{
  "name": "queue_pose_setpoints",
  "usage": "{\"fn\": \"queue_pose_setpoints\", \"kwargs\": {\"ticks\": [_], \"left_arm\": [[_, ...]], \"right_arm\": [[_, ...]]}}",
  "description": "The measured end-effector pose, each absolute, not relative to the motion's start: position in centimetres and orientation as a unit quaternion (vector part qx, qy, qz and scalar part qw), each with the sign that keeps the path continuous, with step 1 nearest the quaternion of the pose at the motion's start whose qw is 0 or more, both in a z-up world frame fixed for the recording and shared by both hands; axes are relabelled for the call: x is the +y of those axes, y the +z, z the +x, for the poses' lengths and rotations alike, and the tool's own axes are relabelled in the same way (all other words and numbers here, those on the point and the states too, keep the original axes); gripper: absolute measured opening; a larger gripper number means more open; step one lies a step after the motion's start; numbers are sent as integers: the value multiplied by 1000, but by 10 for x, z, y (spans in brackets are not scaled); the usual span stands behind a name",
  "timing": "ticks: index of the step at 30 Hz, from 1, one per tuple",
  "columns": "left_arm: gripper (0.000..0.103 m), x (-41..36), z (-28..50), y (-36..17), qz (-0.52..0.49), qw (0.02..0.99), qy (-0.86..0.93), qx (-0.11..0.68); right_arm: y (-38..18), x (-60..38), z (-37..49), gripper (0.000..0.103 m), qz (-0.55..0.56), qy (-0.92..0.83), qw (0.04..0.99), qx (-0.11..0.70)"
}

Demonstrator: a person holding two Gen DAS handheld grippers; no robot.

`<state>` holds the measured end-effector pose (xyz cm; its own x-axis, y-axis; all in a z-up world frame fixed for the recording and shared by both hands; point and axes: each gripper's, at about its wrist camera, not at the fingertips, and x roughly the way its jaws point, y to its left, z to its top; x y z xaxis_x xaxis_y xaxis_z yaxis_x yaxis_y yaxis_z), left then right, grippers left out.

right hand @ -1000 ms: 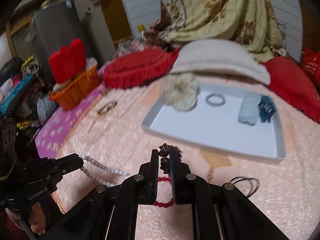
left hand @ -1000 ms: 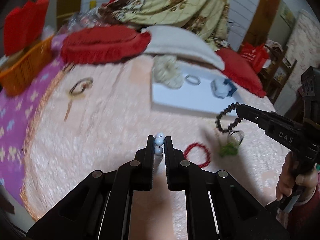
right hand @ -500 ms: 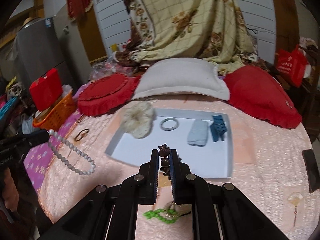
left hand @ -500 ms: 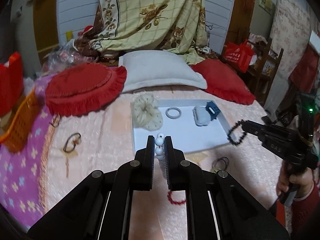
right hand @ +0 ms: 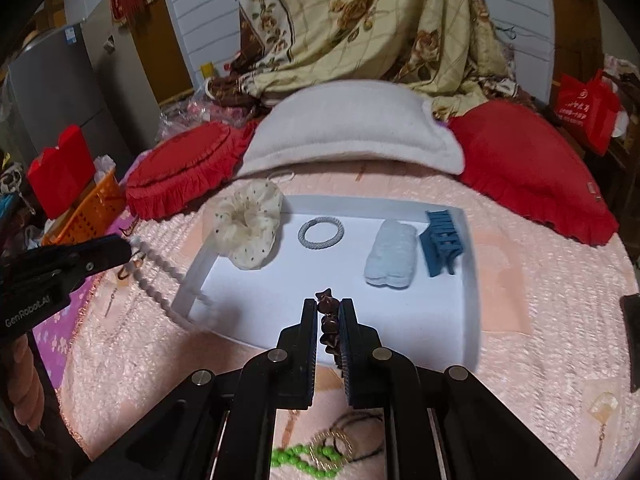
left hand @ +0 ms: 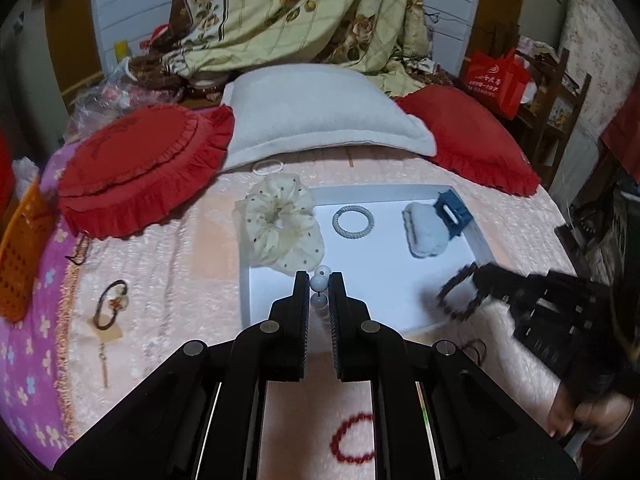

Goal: Organize jewelry
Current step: 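Lay the pearl bracelet in the tray while right tool lays the dark bracelet there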

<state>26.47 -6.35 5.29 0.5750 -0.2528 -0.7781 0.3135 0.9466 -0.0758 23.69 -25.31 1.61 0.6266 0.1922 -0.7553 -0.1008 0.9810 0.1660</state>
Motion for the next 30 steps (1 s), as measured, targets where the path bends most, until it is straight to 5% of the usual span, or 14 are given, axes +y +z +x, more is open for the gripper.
{"fn": "queue_pose_setpoints", "kwargs": {"ticks": [9,20,24,30], "left_arm": [[8,-45,319,-21,23,859,-108,499],[10,-38,309,-22,20,865,-141,482],[24,-30,289,-6,5,876,-147,459],[28,-14,247,13,4,895,-117,431]], "right_arm": [[-15,-222,298,10,115,137,870,459],[-66,-227,341,10,129,110,846,506],[-68,-225,346,11,131,112,839,515],[-53,-225,331,31,122,112,850,500]]}}
